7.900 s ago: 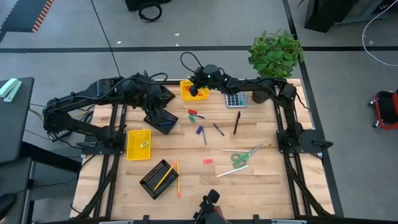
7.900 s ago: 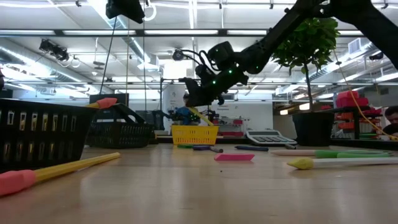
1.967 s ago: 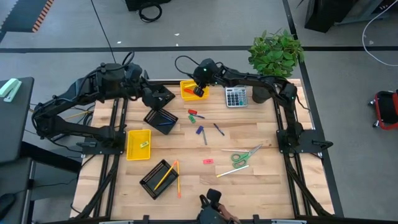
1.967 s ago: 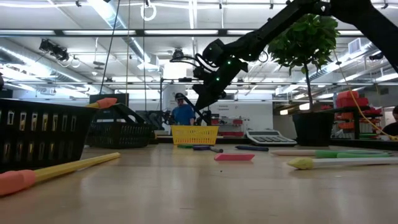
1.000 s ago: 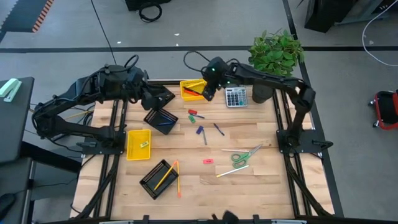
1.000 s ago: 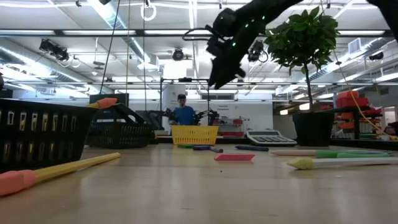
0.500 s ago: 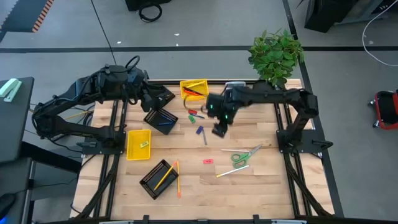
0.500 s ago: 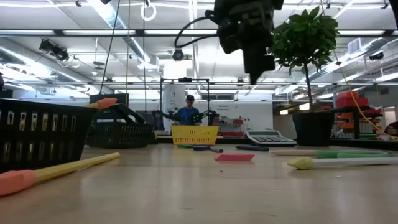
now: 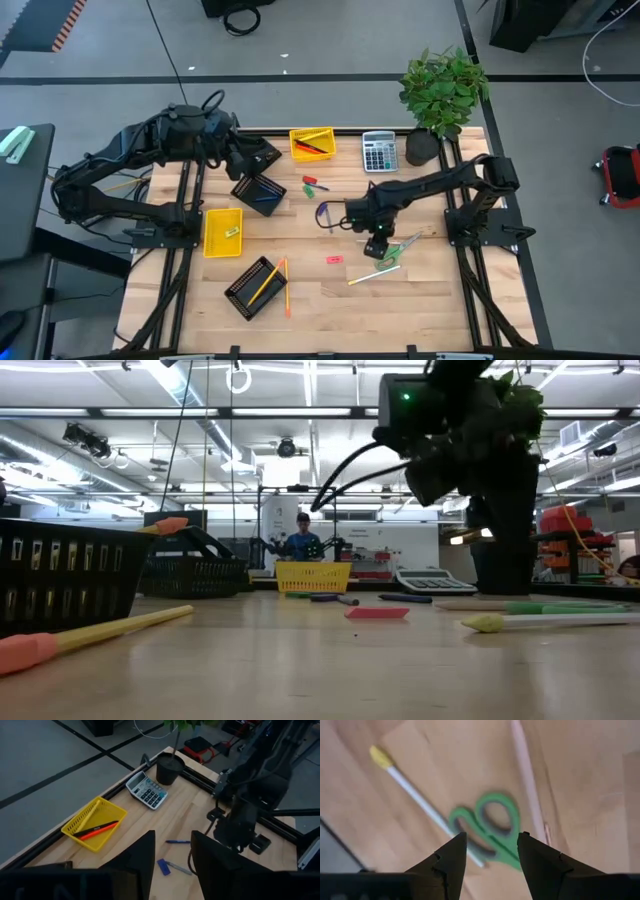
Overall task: Sort crayons/erasers/pens/pencils in bins
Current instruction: Put the light pink pen into the top yellow basket
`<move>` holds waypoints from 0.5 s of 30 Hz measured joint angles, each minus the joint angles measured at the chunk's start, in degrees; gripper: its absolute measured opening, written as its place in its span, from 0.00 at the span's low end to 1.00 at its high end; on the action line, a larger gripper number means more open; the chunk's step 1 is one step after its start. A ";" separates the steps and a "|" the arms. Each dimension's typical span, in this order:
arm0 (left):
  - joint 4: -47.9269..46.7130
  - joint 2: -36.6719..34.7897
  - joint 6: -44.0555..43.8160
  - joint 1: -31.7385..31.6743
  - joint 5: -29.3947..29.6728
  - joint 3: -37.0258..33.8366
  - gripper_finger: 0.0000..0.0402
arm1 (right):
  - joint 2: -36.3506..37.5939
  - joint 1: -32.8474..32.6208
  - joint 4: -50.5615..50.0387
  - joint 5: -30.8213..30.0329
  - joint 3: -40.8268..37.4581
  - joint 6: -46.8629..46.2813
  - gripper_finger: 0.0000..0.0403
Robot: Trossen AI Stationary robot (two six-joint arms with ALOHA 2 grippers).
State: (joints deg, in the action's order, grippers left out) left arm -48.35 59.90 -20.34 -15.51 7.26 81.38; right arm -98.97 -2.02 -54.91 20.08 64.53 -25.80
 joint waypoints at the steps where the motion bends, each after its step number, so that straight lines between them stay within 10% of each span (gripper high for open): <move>1: -0.18 0.00 0.00 0.00 0.00 0.00 0.33 | 0.24 -0.08 1.44 -1.05 -0.83 -0.21 0.45; 15: -1.76 0.04 -4.85 -0.02 -2.38 0.00 0.35 | 0.51 -1.18 8.75 -12.61 -7.99 8.24 0.45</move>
State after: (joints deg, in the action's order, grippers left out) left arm -50.11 59.94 -25.19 -15.53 4.88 81.38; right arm -98.45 -3.20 -46.16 7.47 56.54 -17.56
